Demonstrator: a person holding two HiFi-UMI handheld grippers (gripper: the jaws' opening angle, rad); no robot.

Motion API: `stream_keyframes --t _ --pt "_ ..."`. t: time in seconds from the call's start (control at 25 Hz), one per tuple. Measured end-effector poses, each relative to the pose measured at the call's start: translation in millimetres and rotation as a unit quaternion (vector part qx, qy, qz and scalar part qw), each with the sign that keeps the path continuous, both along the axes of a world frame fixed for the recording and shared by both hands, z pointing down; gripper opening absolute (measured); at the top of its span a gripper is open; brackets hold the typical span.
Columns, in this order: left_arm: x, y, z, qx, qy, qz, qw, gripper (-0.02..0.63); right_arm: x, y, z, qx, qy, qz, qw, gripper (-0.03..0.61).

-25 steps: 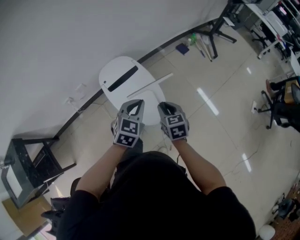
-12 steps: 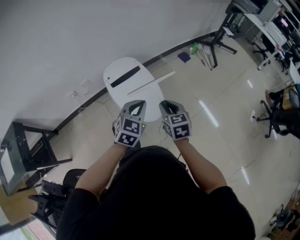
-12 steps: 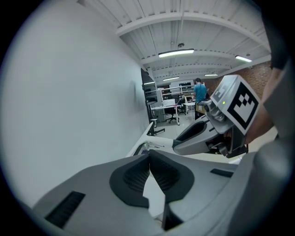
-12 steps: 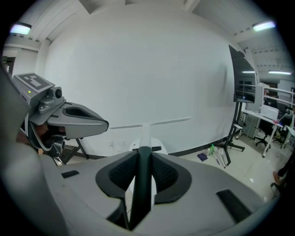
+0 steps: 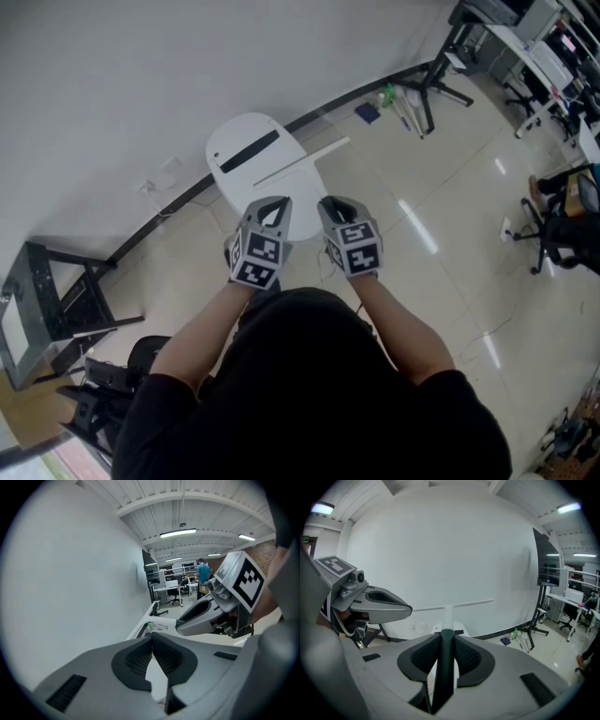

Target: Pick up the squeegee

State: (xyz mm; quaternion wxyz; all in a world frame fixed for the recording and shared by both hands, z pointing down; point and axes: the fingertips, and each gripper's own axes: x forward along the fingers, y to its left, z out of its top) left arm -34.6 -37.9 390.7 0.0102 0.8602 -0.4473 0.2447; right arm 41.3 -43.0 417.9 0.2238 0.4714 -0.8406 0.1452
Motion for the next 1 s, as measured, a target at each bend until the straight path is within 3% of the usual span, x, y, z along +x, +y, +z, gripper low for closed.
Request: stream_keyframes --t 1.0 --pt "2.1 -4.4 -2.6 0.002 -0.009 -0.003 1.0 0.005 1.3 -4.7 -6.9 0.012 -0.006 -0.002 1.0 0.1"
